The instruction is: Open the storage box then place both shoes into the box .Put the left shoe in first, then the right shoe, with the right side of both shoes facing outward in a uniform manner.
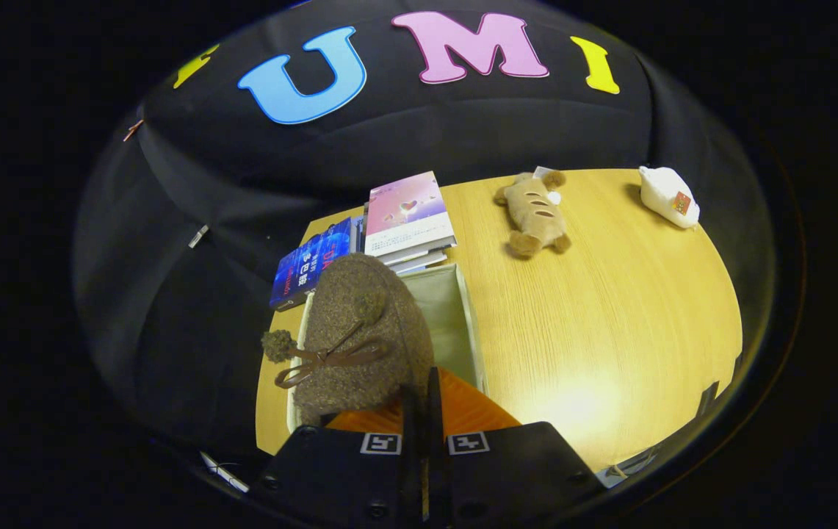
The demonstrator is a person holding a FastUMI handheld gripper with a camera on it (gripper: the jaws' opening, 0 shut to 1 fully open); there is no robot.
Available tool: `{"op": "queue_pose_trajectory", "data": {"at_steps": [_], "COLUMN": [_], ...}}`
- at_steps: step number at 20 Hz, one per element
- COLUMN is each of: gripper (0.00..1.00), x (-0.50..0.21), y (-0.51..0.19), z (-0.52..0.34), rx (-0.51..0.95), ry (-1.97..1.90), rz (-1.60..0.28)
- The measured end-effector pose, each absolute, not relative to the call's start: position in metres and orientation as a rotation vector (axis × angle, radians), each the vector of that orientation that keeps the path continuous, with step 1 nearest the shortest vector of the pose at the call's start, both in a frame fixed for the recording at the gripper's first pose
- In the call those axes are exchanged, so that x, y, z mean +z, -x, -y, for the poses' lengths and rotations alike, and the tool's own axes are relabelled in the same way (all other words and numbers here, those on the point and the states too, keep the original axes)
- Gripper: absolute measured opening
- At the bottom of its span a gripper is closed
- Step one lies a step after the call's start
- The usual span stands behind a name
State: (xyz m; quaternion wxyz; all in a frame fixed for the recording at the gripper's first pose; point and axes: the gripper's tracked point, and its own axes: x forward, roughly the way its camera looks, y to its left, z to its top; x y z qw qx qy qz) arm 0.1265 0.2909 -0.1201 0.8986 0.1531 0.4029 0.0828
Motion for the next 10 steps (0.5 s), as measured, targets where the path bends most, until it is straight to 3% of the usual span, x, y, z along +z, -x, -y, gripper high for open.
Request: {"op": "queue_pose_trajectory", "data": {"at_steps": [2, 3, 7, 10], "gripper": [0.09, 0.18, 0.94, 0.99], "x": [-0.132, -0.137, -0.121, -0.099], "y": [-0.125, -0.118, -0.103, -0.097], "z": [-0.295, -0.301, -0.316, -0.305], "rx": [0.162, 0.179, 0.283, 0.311], "ry": [-0.312, -0.314, -0.272, -0.203], "rz": [-0.863, -0.884, -0.834, -0.758]}}
